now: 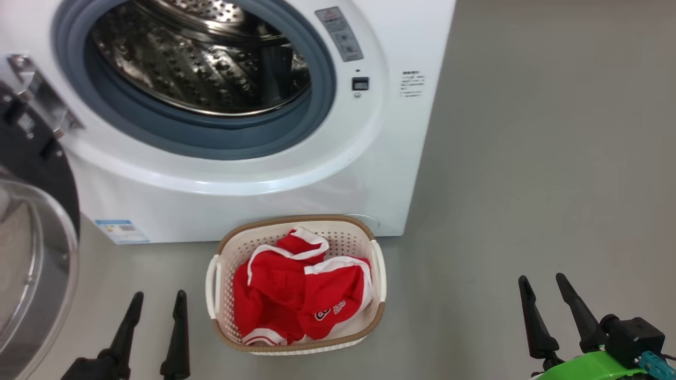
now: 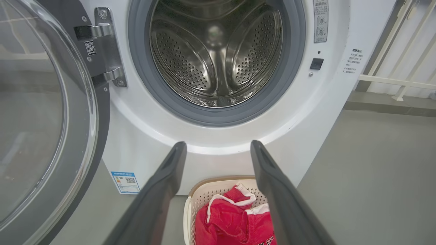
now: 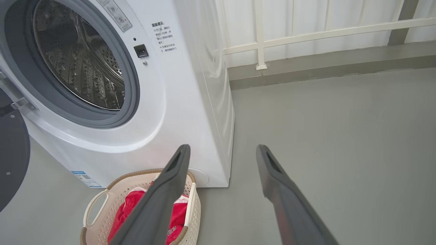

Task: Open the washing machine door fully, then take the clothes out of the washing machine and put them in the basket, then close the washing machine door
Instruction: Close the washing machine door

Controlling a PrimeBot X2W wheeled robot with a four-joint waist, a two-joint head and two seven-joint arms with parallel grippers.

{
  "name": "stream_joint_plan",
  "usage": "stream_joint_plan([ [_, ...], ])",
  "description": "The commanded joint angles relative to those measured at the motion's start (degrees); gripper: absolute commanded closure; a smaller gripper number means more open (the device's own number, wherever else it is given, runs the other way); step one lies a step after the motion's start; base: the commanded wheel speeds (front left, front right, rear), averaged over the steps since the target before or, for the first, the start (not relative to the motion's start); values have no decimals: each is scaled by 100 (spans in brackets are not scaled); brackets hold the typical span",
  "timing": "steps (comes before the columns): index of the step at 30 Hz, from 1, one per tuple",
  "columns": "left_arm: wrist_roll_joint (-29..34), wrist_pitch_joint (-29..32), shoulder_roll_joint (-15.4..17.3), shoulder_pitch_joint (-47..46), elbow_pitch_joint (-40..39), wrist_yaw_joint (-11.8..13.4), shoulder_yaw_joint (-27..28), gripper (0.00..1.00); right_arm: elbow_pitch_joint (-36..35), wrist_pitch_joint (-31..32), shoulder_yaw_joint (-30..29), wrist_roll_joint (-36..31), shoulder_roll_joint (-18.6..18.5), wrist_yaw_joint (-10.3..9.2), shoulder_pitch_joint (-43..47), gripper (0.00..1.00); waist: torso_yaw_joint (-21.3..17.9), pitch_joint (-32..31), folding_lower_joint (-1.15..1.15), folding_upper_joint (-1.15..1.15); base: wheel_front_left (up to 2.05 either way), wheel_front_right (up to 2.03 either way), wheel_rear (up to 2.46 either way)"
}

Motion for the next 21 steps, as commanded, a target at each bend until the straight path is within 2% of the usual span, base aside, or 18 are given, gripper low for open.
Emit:
stream_joint_plan([
  [1, -60, -28, 47, -196, -102, 56, 122, 0, -134, -37, 157, -57, -78, 36, -186, 0, 234, 29, 0, 0, 0, 0, 0],
  [13, -543, -28, 47, 160, -75, 425, -285, 0, 50, -37, 674, -62, -326, 36, -387, 0, 1379, -154, 0, 0, 0, 0, 0],
  [21, -631, -28, 47, 364, -113, 546, -397, 0, 179, -37, 967, 25, -398, 36, -409, 0, 2031, -357, 0, 0, 0, 0, 0],
])
